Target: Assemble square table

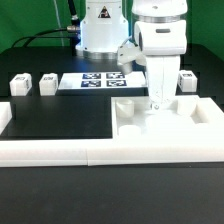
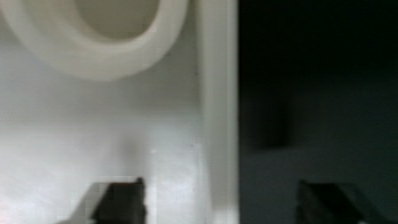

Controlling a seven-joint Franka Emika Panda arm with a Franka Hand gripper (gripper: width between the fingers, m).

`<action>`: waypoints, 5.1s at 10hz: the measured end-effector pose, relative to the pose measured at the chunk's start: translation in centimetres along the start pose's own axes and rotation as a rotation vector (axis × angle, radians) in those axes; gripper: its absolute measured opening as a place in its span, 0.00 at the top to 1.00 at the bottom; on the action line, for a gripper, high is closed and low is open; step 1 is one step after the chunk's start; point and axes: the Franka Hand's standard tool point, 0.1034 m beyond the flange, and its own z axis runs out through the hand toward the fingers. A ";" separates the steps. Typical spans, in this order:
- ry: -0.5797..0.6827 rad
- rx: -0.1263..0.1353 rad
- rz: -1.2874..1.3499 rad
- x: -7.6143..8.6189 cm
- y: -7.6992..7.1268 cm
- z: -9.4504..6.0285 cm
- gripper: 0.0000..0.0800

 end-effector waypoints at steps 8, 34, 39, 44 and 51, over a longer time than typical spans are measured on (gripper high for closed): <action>0.000 -0.001 0.031 0.1 0.0 -0.1 0.19; -0.487 0.429 1.419 9.9 -10.0 -1.5 0.19; -0.758 0.592 1.414 9.8 -12.1 0.7 0.19; -0.794 0.628 1.436 10.1 -13.8 1.9 0.36; -0.795 0.629 1.435 10.1 -13.8 1.9 0.64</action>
Offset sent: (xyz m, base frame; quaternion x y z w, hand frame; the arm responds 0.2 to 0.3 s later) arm 0.0000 0.0000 0.0000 0.0000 0.0000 0.0000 1.0000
